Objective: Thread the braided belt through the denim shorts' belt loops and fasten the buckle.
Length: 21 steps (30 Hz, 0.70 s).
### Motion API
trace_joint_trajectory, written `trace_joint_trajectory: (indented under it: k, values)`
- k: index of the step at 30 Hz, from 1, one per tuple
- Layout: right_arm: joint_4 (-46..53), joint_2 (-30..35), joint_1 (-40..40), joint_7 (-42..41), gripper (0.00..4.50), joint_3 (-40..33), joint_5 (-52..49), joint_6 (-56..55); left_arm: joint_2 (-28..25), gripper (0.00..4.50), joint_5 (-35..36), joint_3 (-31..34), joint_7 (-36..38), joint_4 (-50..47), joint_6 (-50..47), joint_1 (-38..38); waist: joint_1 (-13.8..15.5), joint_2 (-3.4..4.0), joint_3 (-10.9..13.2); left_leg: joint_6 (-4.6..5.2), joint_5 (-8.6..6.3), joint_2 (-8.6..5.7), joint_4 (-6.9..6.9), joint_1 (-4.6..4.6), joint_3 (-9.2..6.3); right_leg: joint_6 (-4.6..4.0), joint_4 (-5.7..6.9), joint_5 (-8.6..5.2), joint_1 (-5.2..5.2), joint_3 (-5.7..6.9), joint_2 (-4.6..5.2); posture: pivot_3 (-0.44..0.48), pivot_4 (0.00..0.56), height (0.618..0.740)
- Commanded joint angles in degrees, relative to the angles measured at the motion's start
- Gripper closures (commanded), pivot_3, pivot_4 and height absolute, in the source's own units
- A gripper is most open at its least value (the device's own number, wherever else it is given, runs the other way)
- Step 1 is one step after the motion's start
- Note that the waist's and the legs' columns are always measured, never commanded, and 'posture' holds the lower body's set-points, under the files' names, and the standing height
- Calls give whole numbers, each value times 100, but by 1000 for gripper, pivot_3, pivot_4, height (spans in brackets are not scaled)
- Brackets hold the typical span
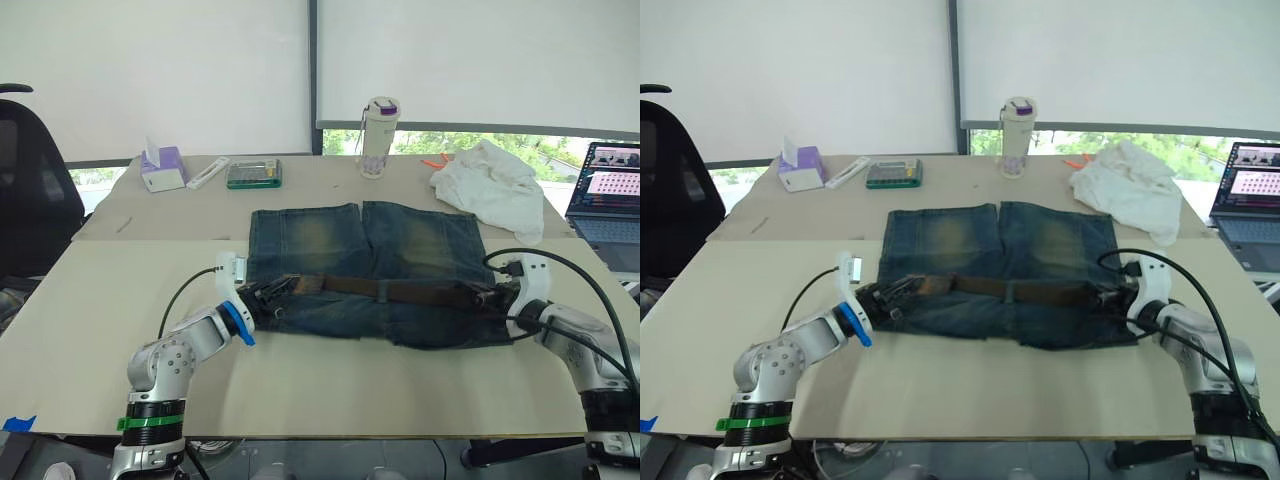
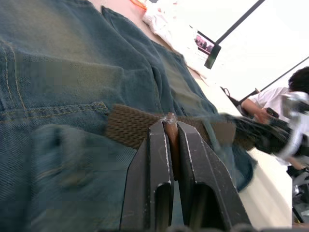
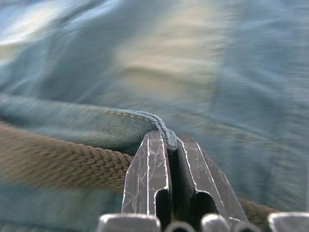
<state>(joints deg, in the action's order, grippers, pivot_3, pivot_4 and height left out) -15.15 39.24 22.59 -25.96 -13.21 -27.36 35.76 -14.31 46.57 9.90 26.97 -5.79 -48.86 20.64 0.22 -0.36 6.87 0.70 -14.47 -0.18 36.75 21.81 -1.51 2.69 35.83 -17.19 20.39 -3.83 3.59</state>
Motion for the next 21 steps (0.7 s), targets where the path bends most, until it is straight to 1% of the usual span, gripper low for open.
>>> trace_joint_trajectory:
  k: [1,5,8,12,16,18,21]
  values:
    - [-681,175,180,679,4438,-468,511,-442,260,4500,-1,-109,-66,-59,164,244,52,0,0,0,0,-1,1,3,0,1,-3,0,-1,0,0,0,150,740]
    - [-991,381,235,898,4438,-595,776,-611,756,4500,-135,-424,-141,71,248,433,113,-1,-1,-1,1,-4,3,15,0,5,-4,3,-7,-1,1,0,150,740]
    - [-902,591,88,734,4438,-686,769,-486,1030,4500,-385,-755,-39,342,416,663,141,-1,-1,0,2,-11,8,17,-1,9,-8,5,-11,-2,1,0,150,740]
    - [-387,1004,-344,48,4438,-716,599,-271,1298,4500,-480,-894,70,656,527,978,121,0,-1,1,2,-12,8,20,-1,10,-9,4,-12,-3,-8,0,150,740]
    - [248,1442,-949,-592,4438,-873,504,-137,1412,4500,-496,-979,159,785,449,1116,70,-9,11,1,2,-11,8,20,-1,11,-11,4,-12,-3,-14,0,150,740]
    - [295,1584,-1127,-613,4438,-970,677,-358,1416,4500,-462,-990,193,791,370,1115,43,-7,12,1,2,-11,9,17,0,13,-11,3,-12,-6,-14,0,150,740]
    - [92,1680,-1227,-435,4438,-1024,992,-700,1372,4500,-416,-1027,258,732,234,1043,29,-7,13,0,2,-11,10,12,0,14,-10,2,-12,-7,-18,0,150,740]
